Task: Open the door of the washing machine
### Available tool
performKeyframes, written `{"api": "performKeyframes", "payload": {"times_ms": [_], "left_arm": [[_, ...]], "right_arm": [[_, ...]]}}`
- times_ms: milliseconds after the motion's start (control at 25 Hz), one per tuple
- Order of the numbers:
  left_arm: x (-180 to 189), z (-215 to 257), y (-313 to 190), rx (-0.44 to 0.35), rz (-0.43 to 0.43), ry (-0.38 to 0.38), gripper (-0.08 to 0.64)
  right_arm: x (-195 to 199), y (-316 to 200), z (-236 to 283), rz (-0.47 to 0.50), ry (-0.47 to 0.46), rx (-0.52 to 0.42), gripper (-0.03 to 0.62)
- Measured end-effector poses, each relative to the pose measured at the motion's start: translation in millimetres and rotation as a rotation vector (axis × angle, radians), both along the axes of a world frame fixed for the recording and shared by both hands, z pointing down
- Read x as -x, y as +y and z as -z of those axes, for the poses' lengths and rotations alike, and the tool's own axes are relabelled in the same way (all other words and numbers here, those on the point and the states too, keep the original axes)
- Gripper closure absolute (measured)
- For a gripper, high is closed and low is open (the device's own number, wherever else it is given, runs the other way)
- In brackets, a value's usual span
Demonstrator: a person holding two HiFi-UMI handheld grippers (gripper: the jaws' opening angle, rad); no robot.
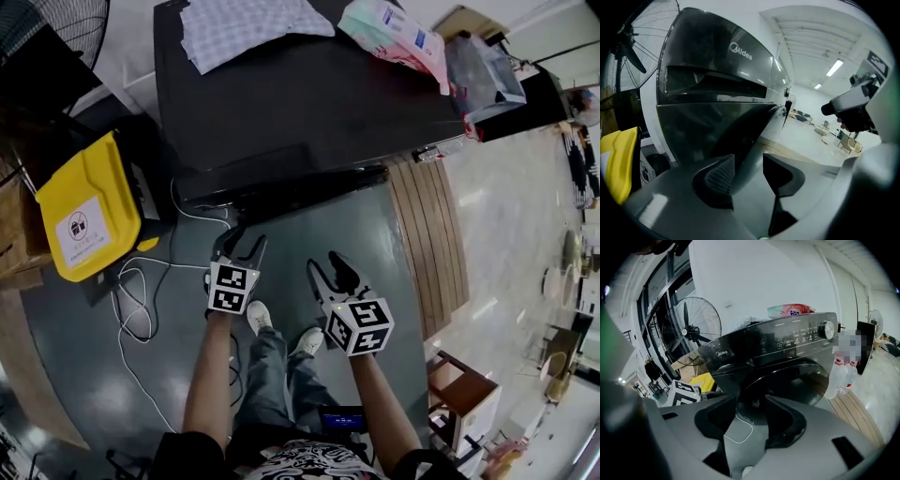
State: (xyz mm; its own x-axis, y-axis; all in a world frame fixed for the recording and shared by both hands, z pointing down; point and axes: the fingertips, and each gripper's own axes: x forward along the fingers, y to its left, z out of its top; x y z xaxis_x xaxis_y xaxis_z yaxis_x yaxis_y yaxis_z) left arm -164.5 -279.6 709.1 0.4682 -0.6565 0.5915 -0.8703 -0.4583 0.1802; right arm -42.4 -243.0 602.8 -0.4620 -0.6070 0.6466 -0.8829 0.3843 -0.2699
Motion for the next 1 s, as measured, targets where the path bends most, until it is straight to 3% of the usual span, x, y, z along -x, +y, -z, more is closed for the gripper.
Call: {"api": "performKeyframes", "payload": {"times_ms": [280, 440, 840, 1000], "left_arm": [[-13, -23, -26, -0.004, -0.058, -0.004, 0.362], [-22, -27, -34, -0.007, -0.091, -0.003, 0.397], [-24, -28, -33, -0.017, -0.123, -0.040, 0.422], [-33, -29, -15, 0.007, -0.176, -0.028, 0.437]], "right_arm": [[-2, -9, -18, -0.026, -0.003, 0.014, 0.399], [-6, -3, -25, -0.043, -0.006, 0.032, 0.400], [-8, 13, -30, -0.066, -0.008, 0.051, 0.408], [-5, 11, -30, -0.078, -0.013, 0.052, 0.408]]}}
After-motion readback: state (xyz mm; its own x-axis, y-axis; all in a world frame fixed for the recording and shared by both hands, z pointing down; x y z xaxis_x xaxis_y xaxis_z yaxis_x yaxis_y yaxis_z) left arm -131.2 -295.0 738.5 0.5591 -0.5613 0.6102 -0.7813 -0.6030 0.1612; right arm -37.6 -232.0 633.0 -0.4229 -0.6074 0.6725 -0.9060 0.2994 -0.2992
